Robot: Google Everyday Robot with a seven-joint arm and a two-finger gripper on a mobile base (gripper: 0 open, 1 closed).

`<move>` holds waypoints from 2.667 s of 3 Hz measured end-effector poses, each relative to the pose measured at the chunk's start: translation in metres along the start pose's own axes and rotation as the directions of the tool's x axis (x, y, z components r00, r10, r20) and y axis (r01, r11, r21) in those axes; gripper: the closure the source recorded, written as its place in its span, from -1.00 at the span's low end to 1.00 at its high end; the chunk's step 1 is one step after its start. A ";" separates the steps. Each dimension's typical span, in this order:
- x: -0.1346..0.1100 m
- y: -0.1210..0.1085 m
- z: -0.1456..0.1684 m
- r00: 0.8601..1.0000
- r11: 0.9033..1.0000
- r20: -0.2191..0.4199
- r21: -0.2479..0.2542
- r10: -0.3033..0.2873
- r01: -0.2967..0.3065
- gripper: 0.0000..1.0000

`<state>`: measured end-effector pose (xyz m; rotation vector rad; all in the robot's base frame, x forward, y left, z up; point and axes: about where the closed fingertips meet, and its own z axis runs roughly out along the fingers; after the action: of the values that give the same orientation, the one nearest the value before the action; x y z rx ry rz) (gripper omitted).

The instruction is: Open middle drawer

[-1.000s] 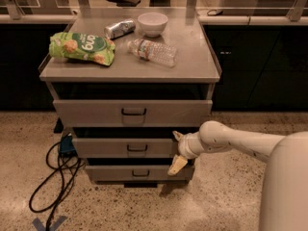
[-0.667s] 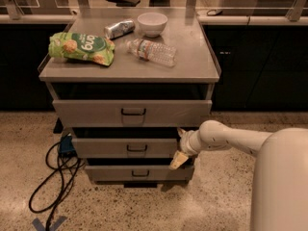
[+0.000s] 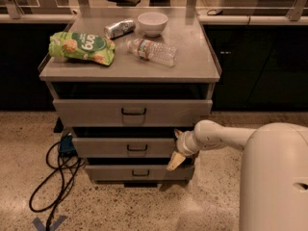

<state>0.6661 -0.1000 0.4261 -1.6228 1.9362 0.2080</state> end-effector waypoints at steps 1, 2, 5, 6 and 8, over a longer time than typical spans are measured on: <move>0.010 0.002 0.034 0.998 0.999 -0.052 -0.041 0.018 -0.020 -1.00; 0.010 0.002 0.035 0.998 0.999 -0.059 -0.045 0.018 -0.021 -1.00; 0.010 0.002 0.035 0.998 0.999 -0.059 -0.045 0.018 -0.021 0.31; 0.005 0.000 0.028 0.998 0.999 -0.059 -0.045 0.018 -0.021 0.78; 0.005 0.016 0.020 0.998 0.999 -0.065 -0.030 0.020 -0.022 1.00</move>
Offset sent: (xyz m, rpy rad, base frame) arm 0.0081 0.0074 -0.0310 -0.0359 0.0521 -0.0061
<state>0.6570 -0.0904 0.4036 -1.6485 2.0082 0.1963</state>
